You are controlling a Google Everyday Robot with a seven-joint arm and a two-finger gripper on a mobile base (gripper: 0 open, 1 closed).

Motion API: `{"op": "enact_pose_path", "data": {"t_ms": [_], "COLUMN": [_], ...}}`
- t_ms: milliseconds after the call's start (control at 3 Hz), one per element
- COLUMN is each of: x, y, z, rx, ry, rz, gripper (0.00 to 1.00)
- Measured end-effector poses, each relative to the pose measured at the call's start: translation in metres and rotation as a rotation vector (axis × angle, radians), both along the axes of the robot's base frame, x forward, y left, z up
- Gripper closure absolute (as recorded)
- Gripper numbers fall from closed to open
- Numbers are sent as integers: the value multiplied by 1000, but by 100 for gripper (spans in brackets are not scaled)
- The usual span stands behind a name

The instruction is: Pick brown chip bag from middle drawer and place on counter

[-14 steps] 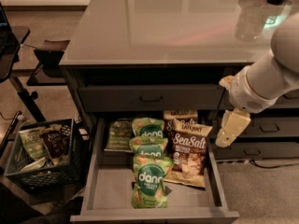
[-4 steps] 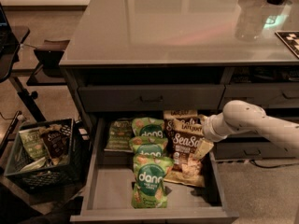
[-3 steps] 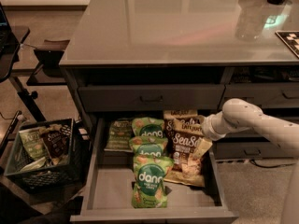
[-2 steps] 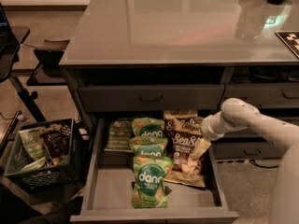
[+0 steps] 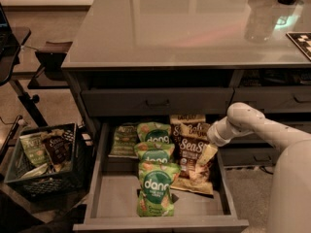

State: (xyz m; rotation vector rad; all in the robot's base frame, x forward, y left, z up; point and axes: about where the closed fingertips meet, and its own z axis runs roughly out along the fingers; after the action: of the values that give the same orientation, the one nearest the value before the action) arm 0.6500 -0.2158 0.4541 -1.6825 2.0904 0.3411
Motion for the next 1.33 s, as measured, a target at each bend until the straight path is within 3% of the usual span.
{"op": "enact_pose_path", "data": {"t_ms": [333, 1333], "x": [2, 2], "y": [2, 2], "z": [-10, -10], "rx": [-7, -7], "ry": [12, 12], "rz": [6, 7], "gripper": [19, 89]}}
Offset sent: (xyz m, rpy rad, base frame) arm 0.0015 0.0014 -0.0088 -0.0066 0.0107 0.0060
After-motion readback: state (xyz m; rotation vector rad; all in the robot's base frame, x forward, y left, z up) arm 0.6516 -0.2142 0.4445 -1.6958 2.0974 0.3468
